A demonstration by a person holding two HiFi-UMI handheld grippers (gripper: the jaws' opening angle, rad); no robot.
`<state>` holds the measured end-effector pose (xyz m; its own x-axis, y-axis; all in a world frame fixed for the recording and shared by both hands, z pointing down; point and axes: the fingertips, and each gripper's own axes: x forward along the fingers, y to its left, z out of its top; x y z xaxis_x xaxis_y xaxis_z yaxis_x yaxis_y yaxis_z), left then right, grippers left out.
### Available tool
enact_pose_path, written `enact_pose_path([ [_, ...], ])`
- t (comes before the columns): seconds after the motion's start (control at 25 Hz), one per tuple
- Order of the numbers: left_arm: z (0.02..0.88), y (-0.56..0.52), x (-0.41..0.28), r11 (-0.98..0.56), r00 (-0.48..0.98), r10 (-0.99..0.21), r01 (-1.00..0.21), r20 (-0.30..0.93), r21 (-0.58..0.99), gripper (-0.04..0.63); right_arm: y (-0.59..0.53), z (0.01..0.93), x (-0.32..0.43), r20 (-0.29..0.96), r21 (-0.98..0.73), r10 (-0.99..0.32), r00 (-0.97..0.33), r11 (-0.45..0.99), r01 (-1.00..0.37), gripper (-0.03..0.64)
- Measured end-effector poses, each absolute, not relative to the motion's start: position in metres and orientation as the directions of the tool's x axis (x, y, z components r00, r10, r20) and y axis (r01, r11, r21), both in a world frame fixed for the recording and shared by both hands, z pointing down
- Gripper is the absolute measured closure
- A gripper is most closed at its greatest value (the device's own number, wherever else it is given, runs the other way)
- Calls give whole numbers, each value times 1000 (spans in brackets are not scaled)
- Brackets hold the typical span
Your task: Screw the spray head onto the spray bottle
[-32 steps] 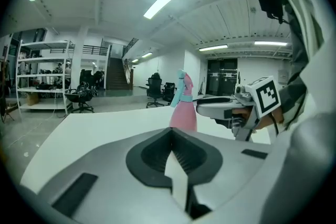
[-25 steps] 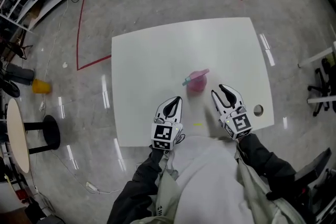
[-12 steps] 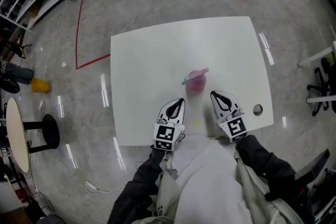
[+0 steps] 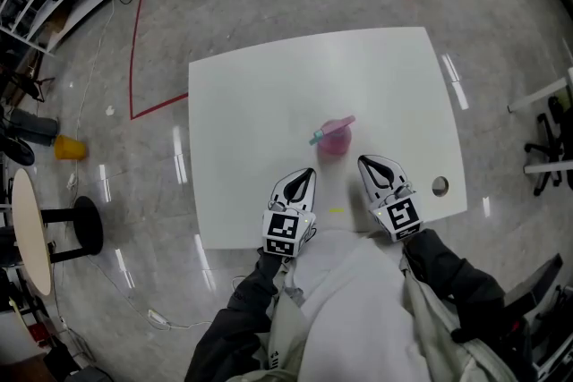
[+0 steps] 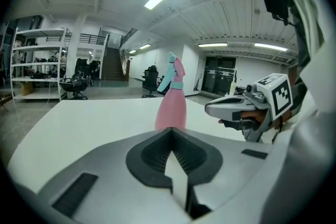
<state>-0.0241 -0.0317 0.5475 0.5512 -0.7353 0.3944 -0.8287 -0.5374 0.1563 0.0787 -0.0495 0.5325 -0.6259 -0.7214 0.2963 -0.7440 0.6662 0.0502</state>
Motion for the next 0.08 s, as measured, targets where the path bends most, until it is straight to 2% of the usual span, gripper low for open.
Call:
enact_pose_path([
  [0.08, 551, -31, -24, -538, 550, -733, -829, 400, 154, 589, -49, 534, 80, 301, 48, -719, -626, 667, -743, 621],
])
